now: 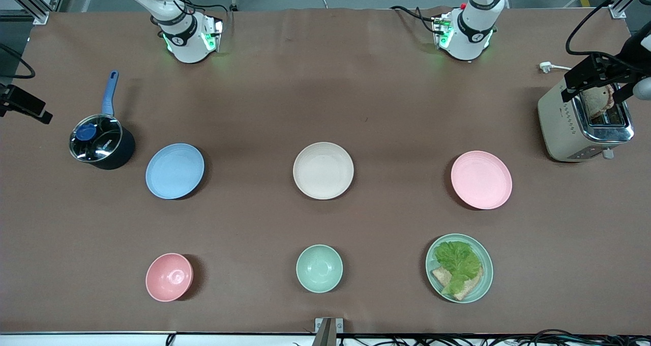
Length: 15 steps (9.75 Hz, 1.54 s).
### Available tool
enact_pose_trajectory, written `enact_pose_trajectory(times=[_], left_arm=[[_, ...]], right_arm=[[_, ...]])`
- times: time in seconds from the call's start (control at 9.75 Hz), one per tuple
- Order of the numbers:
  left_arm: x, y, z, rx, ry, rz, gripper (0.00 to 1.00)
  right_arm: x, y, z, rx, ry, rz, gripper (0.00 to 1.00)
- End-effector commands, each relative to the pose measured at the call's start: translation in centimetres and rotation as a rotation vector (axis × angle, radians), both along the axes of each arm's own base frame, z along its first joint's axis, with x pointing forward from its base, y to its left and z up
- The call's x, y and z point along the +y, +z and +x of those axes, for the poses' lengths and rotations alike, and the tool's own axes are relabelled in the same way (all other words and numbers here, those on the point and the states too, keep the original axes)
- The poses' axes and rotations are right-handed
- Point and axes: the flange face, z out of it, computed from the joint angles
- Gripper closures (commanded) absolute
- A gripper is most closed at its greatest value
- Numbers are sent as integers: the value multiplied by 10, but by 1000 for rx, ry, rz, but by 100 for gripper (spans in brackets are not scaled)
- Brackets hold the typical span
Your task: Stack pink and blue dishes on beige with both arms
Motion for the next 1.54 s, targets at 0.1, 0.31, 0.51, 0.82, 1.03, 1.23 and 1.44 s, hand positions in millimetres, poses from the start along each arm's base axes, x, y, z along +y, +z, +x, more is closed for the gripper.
enact_pose_trajectory(times=[0.1, 0.31, 0.51, 0.82, 1.03, 1.23, 1.44], left_arm=[[2, -7, 1, 18, -9, -10, 0], [4, -12, 4, 26, 7, -16, 0], [19, -28, 10, 57, 22, -37, 0], [69, -116, 26, 89, 15, -152, 0], [92, -194, 31, 28, 15, -176, 0], [114, -292, 38, 17, -18, -143, 1], [121, -365, 51, 49, 5, -145, 1]], right_arm=[[-1, 0, -1, 4, -19, 8, 0], [-1, 2, 0, -1, -7, 5, 0], [6, -19, 8, 36, 26, 11, 0], [-6, -112, 32, 79, 91, 81, 0], [-27, -192, 30, 39, 173, 112, 0], [-50, -280, 25, 18, 203, 181, 0], [-72, -360, 16, 6, 248, 195, 0]])
